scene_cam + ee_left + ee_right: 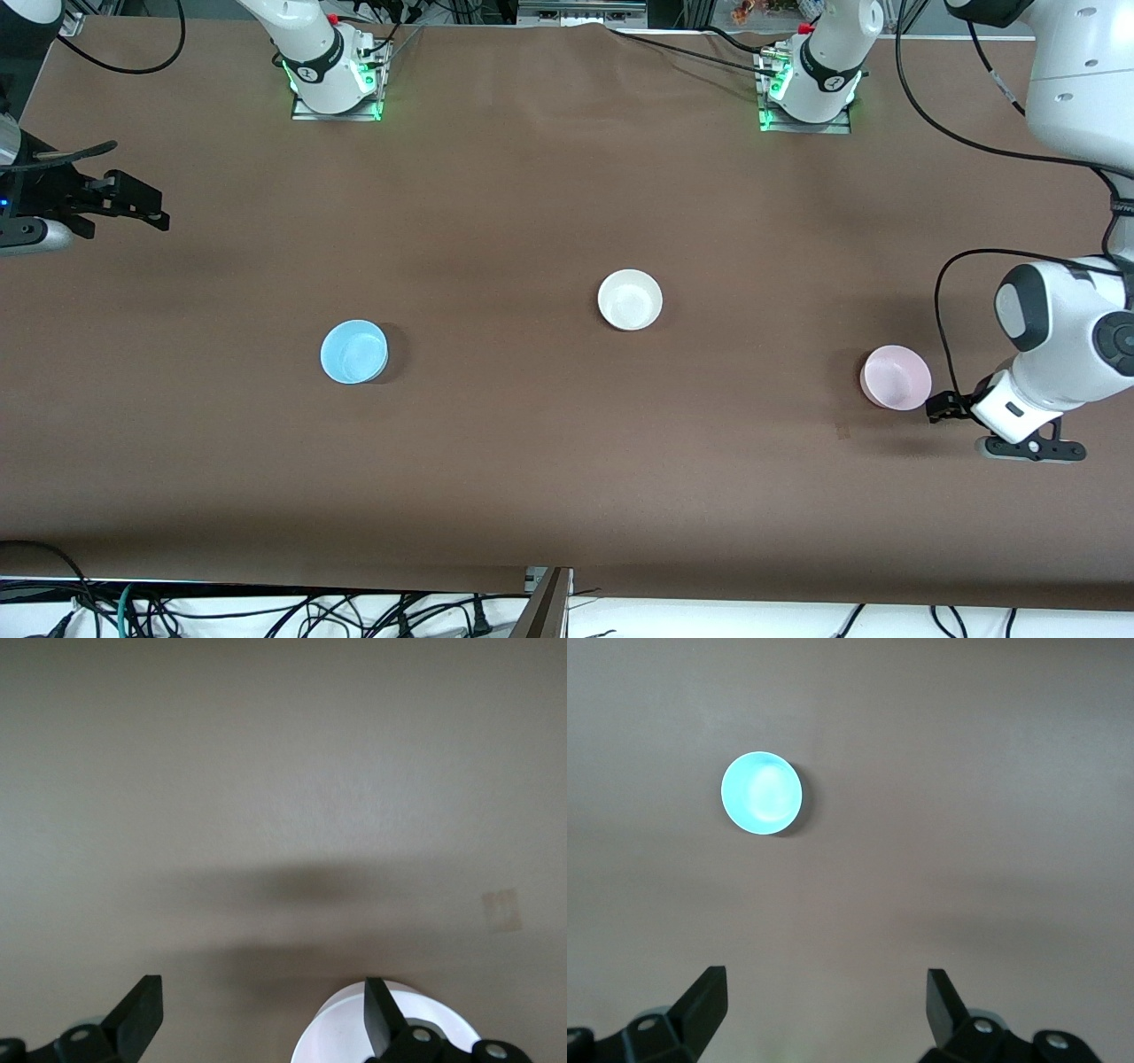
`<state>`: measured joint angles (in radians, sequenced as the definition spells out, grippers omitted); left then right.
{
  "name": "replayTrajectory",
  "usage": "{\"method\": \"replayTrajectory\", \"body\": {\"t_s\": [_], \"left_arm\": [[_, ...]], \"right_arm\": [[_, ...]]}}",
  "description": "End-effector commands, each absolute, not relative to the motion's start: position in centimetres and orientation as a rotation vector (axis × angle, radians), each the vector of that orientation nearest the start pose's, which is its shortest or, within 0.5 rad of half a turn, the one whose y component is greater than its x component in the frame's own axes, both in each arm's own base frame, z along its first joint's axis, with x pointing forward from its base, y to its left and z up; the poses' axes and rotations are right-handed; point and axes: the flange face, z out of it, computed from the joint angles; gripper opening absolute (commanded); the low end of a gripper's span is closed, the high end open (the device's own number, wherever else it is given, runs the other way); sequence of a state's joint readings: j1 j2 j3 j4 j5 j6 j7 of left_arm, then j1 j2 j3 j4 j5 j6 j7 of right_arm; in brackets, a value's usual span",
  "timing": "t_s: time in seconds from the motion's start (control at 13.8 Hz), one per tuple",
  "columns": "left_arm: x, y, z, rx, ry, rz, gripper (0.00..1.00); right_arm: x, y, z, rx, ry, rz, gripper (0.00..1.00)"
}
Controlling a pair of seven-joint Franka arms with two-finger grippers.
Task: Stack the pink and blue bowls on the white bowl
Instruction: 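Move the left gripper down to the pink bowl rim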
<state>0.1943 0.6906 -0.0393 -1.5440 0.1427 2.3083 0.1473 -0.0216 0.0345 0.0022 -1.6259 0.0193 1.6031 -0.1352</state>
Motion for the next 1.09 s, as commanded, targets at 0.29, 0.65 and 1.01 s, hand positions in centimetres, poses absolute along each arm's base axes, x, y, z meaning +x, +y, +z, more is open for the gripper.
{"method": "replayTrajectory", "body": {"t_s": [0.29,0.65,1.01], "left_arm": [[66.3,13.6,20.3,-3.1,0.271,0.129,1.0],[66.1,12.7,19.8,-3.112,0.432,0.145,0.29],[66.0,12.9,19.8,-3.106,0.486,0.145,0.0]], "right_arm": [[56.5,-0.9,58.5,-3.123,-0.206,0.095,0.99],[56.5,-0.9,58.4,-3.123,-0.206,0.097,0.99],[56.5,-0.9,58.4,-3.123,-0.206,0.097,0.99]]}}
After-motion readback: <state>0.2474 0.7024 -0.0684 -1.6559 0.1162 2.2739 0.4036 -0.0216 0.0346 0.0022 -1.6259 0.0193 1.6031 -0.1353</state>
